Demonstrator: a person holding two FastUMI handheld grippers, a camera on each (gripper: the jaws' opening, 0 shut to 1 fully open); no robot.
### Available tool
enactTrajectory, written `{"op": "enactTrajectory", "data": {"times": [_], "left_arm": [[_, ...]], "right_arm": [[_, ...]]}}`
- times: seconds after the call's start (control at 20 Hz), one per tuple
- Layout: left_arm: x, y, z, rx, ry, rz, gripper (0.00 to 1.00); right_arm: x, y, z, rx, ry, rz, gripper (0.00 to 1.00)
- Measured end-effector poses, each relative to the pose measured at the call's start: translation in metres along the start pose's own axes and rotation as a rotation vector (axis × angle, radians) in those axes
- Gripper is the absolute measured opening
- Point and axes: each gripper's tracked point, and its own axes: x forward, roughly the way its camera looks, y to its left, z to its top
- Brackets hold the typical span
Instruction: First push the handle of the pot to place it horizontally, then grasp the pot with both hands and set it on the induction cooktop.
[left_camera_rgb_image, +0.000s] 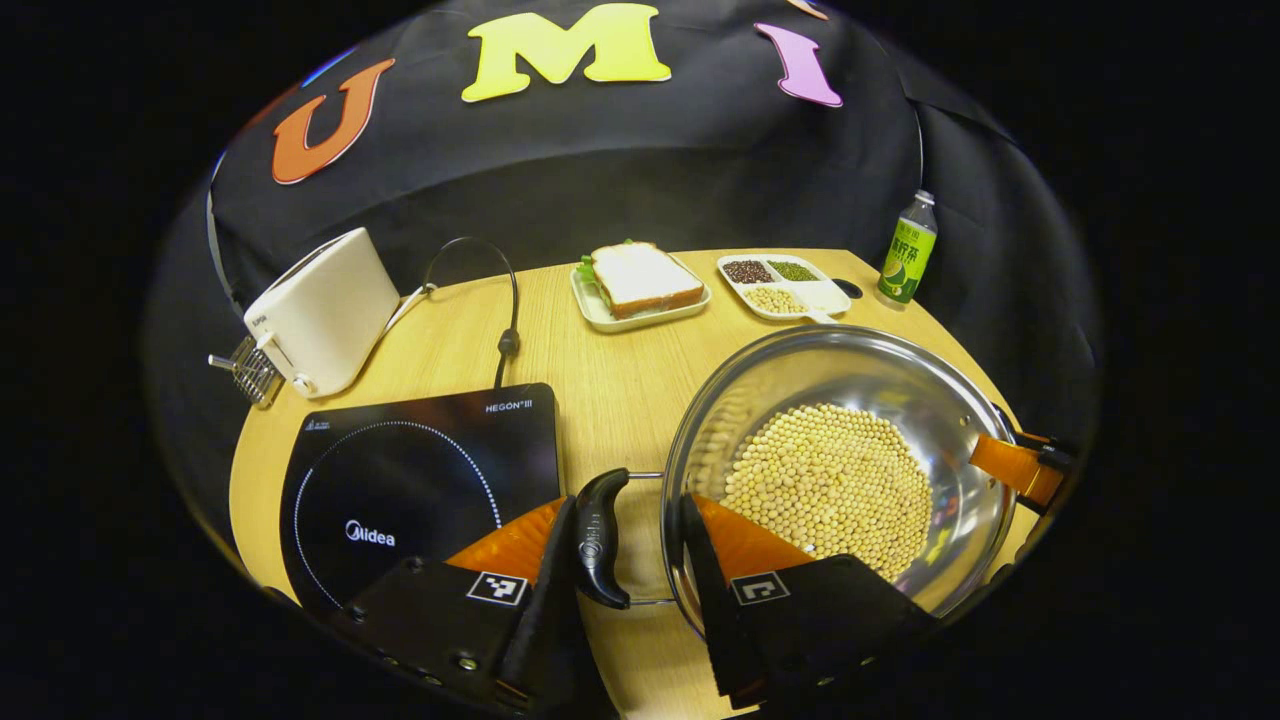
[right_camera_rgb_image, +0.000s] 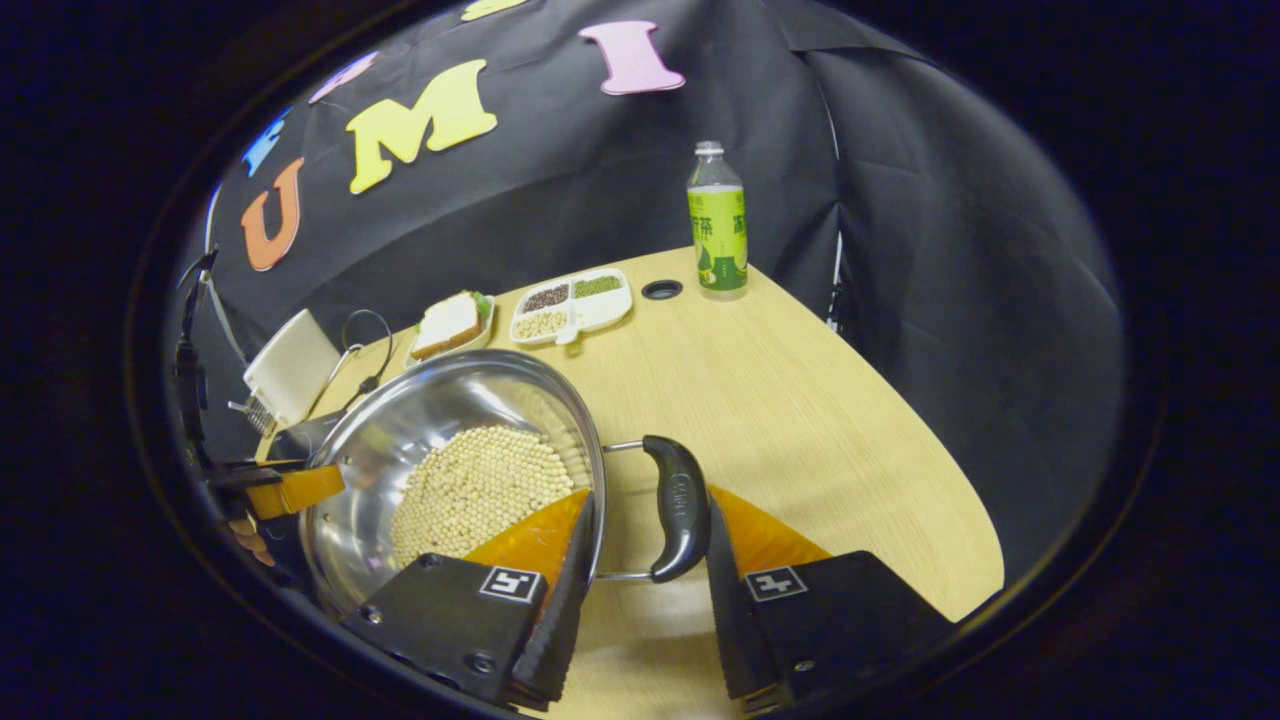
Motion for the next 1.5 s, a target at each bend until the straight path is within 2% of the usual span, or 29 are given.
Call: {"op": "enactTrajectory", "data": {"times": [0.05, 0.1, 0.2, 0.25, 0.3, 0.35, 0.4, 0.6, 1.05, 1.25, 1.5], "left_arm": [[-0.004, -0.002, -0.001, -0.002, -0.005, -0.008, 0.50], [-0.009, -0.003, 0.000, -0.001, -0.016, -0.014, 0.59], [-0.022, -0.004, 0.004, 0.002, -0.047, -0.018, 0.59], [-0.030, -0.003, 0.007, -0.001, -0.062, -0.020, 0.68], [-0.037, -0.002, 0.009, -0.012, -0.078, -0.024, 0.59], [-0.046, 0.000, 0.011, -0.015, -0.086, -0.028, 0.64], [-0.053, 0.005, 0.012, -0.024, -0.096, -0.033, 0.55], [-0.084, 0.025, 0.019, -0.038, -0.132, -0.026, 0.55], [-0.141, 0.128, 0.026, -0.099, -0.205, 0.053, 0.55], [-0.156, 0.179, 0.025, -0.135, -0.224, 0.108, 0.55], [-0.148, 0.233, 0.014, -0.180, -0.212, 0.158, 0.55]], "right_arm": [[-0.005, -0.001, 0.000, 0.001, -0.005, -0.004, 0.59], [-0.011, -0.002, 0.001, 0.001, -0.011, -0.008, 0.59], [-0.028, 0.000, 0.006, 0.001, -0.029, -0.010, 0.58], [-0.036, 0.003, 0.009, -0.003, -0.041, -0.009, 0.59], [-0.045, 0.005, 0.012, -0.007, -0.054, -0.009, 0.60], [-0.054, 0.010, 0.016, -0.015, -0.068, -0.005, 0.59], [-0.062, 0.015, 0.019, -0.022, -0.081, -0.006, 0.60], [-0.091, 0.043, 0.030, -0.049, -0.115, 0.005, 0.59], [-0.119, 0.160, 0.039, -0.116, -0.156, 0.088, 0.58], [-0.112, 0.217, 0.038, -0.138, -0.145, 0.143, 0.58], [-0.086, 0.275, 0.029, -0.170, -0.126, 0.188, 0.58]]}}
